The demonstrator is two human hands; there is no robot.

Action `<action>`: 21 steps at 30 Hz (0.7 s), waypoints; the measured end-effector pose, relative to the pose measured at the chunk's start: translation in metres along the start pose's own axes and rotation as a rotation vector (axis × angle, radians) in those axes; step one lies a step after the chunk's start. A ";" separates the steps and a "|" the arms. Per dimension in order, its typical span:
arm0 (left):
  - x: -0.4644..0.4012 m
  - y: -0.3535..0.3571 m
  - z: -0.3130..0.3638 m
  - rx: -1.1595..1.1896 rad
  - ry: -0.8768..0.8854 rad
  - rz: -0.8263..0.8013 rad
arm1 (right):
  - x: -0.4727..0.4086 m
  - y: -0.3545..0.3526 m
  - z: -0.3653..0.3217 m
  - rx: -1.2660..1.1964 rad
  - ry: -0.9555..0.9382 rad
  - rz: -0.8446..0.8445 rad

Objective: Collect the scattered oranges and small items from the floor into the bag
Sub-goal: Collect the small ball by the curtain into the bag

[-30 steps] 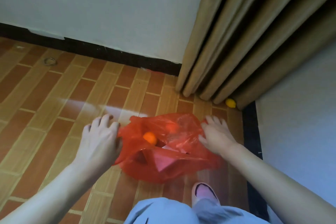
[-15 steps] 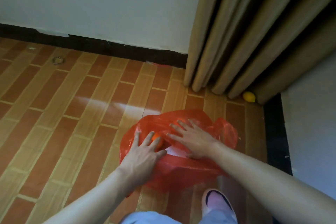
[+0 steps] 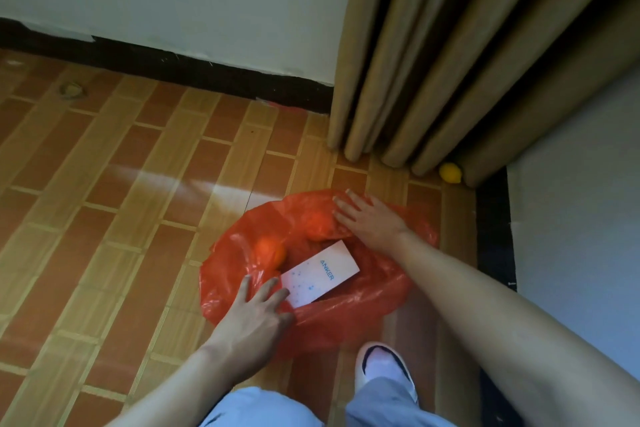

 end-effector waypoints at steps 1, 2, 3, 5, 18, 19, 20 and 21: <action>0.001 0.001 0.001 0.005 -0.014 0.016 | 0.003 0.000 0.002 -0.027 0.028 0.010; 0.001 0.000 0.000 0.016 -0.028 0.022 | 0.005 -0.002 0.002 -0.067 0.046 0.029; 0.002 -0.003 -0.001 0.026 -0.040 0.032 | 0.006 -0.003 0.000 -0.115 0.047 0.052; 0.000 -0.012 -0.002 0.037 -0.048 0.105 | 0.008 -0.002 -0.011 -0.171 -0.033 0.120; -0.026 -0.016 -0.008 -0.025 0.061 0.154 | 0.007 0.035 -0.027 0.148 -0.493 0.044; -0.024 -0.012 -0.007 -0.035 0.078 0.164 | 0.005 0.037 -0.023 0.175 -0.498 0.024; -0.022 -0.008 -0.005 -0.054 0.097 0.176 | 0.004 0.039 -0.019 0.200 -0.484 0.007; -0.020 -0.003 -0.003 -0.072 0.120 0.184 | 0.003 0.041 -0.013 0.217 -0.459 -0.006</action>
Point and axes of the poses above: each hand's wrist, its own x-axis away from the middle knuckle, its own y-axis out of the palm, z = x × y, the point moved 3 cm from there along -x, towards the middle knuckle, and after that the axes turned 14 degrees about -x, right-handed, at the moved point
